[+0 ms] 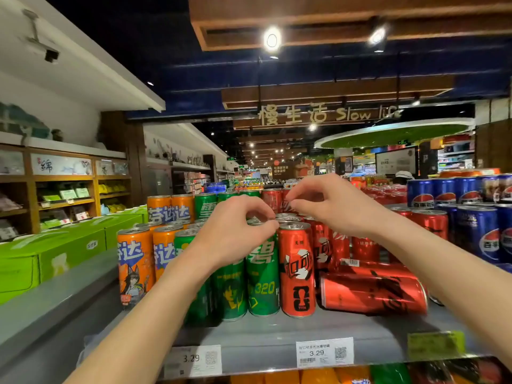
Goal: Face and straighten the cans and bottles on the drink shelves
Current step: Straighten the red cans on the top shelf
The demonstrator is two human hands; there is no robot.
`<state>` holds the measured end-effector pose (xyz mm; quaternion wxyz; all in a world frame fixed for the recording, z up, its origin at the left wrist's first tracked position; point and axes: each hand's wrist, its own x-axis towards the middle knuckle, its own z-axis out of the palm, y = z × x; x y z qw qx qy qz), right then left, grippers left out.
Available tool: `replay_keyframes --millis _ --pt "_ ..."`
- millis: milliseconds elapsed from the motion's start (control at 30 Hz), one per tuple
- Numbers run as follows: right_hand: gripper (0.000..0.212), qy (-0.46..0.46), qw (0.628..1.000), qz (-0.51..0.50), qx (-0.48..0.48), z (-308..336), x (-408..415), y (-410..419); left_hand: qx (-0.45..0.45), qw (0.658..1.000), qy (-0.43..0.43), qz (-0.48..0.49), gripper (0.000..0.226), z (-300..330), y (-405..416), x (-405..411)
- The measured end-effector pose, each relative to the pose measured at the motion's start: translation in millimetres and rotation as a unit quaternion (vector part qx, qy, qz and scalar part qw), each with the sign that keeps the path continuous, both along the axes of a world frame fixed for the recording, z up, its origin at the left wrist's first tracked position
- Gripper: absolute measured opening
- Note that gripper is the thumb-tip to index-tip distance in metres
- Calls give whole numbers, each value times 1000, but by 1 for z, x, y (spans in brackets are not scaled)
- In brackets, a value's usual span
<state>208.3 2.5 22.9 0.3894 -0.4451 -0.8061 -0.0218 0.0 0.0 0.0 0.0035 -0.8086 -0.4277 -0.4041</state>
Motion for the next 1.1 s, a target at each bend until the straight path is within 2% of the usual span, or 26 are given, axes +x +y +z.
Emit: replay_keyframes --millis 167,300,467,700,867,1100 --pt "16 9 999 -21 -24 -3 22 2 -5 1000 24 -6 23 -2 5 22" --pt "13 3 999 -24 -46 -6 39 7 -24 998 38 33 35 -1 8 34" --pt "10 -34 990 -2 -134 -15 54 16 -11 995 57 79 44 -4 7 46" --pt "30 -152 960 10 -235 -23 55 17 36 995 59 74 37 -8 5 61" --pt "53 -277 920 -41 -273 -36 44 13 36 994 78 73 35 -13 6 65" --pt "65 -306 906 -76 -283 -41 38 12 28 996 52 63 33 -15 5 63"
